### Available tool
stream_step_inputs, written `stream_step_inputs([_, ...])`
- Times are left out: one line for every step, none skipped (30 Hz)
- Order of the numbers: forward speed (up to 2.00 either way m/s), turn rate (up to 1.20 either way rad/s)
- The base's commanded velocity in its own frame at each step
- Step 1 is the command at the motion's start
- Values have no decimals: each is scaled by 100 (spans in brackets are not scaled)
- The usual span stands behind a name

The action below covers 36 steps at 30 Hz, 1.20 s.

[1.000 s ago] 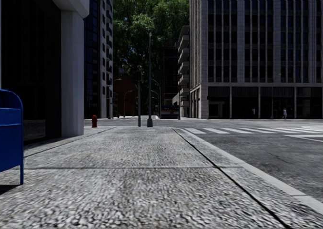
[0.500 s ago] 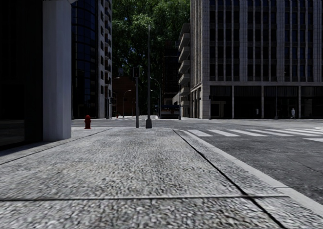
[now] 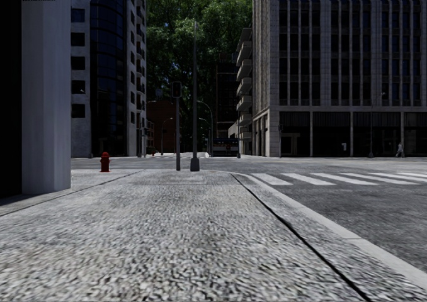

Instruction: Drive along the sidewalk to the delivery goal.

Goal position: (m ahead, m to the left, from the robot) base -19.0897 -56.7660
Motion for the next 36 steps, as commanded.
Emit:
stream_step_inputs([200,0])
stream_step_inputs([200,0])
stream_step_inputs([200,0])
stream_step_inputs([200,0])
stream_step_inputs([200,0])
stream_step_inputs([200,0])
stream_step_inputs([200,0])
stream_step_inputs([200,0])
stream_step_inputs([200,0])
stream_step_inputs([200,0])
stream_step_inputs([200,0])
stream_step_inputs([200,0])
stream_step_inputs([200,0])
stream_step_inputs([200,0])
stream_step_inputs([200,0])
stream_step_inputs([200,0])
stream_step_inputs([200,0])
stream_step_inputs([200,0])
stream_step_inputs([200,0])
stream_step_inputs([200,0])
stream_step_inputs([200,0])
stream_step_inputs([200,0])
stream_step_inputs([200,0])
stream_step_inputs([200,0])
stream_step_inputs([200,0])
stream_step_inputs([200,0])
stream_step_inputs([200,0])
stream_step_inputs([200,0])
stream_step_inputs([200,0])
stream_step_inputs([200,0])
stream_step_inputs([200,0])
stream_step_inputs([200,0])
stream_step_inputs([200,0])
stream_step_inputs([200,0])
stream_step_inputs([200,0])
stream_step_inputs([200,0])
